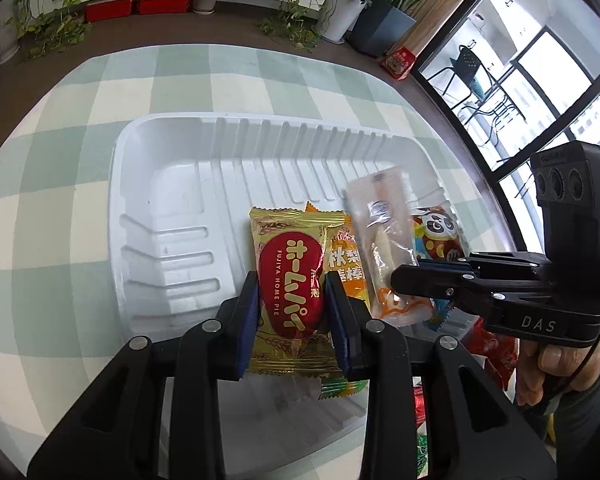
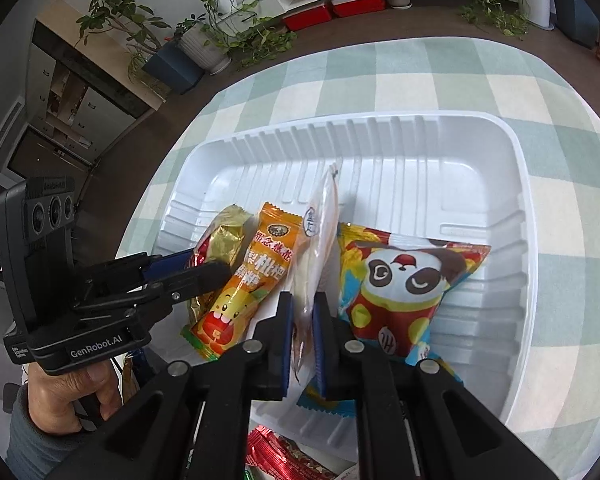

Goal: Organize snacks
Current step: 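Carry both packets to the white tray and release them beside the others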

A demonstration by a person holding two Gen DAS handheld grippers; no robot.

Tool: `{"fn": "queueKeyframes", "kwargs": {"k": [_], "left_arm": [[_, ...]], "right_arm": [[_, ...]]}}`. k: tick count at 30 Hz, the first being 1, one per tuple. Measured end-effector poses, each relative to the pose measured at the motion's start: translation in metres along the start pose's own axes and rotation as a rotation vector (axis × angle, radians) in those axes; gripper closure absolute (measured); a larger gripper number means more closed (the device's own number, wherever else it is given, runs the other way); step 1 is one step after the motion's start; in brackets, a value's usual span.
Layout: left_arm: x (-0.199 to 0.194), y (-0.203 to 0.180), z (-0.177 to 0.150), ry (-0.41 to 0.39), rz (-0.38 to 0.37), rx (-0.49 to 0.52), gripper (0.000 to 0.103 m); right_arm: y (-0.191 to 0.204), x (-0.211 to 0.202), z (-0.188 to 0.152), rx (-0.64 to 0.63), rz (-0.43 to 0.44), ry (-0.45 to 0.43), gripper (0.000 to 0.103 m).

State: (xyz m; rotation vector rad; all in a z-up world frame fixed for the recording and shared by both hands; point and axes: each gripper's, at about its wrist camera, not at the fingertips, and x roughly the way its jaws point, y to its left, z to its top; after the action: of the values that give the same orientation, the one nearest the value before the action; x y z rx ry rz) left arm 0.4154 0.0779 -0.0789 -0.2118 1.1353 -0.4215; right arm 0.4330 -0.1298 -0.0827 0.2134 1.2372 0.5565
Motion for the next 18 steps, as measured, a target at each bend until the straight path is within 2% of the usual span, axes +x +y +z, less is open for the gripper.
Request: {"fn": "queueKeyframes", "kwargs": {"k": [7, 8, 10, 12, 14, 18], "left_arm": [[-0.002, -0.001, 0.000, -0.007, 0.013, -0.005, 0.071], [-0.003, 0.000, 0.000, -0.010, 0.014, -0.007, 0.063], [-0.006, 0.000, 0.000, -0.018, 0.016, -0.007, 0.054], [-0.007, -0.001, 0.001, -0.021, 0.014, -0.008, 0.053], [-0.008, -0.003, 0.001, -0.029, 0.015, -0.006, 0.044], [-0.017, -0.008, 0.001, -0.052, 0.014, -0.002, 0.035]], "right_arm": [[-0.003, -0.002, -0.003, 0.010, -0.003, -0.013, 0.087], [-0.003, -0.003, -0.003, 0.010, -0.005, -0.014, 0.087], [-0.003, -0.007, -0.006, 0.012, 0.001, -0.021, 0.083], [-0.003, -0.010, -0.007, 0.014, 0.000, -0.028, 0.076], [-0.002, -0.013, -0.007, 0.015, 0.003, -0.039, 0.070], [0.001, -0.026, -0.008, 0.020, 0.018, -0.068, 0.067]]}}
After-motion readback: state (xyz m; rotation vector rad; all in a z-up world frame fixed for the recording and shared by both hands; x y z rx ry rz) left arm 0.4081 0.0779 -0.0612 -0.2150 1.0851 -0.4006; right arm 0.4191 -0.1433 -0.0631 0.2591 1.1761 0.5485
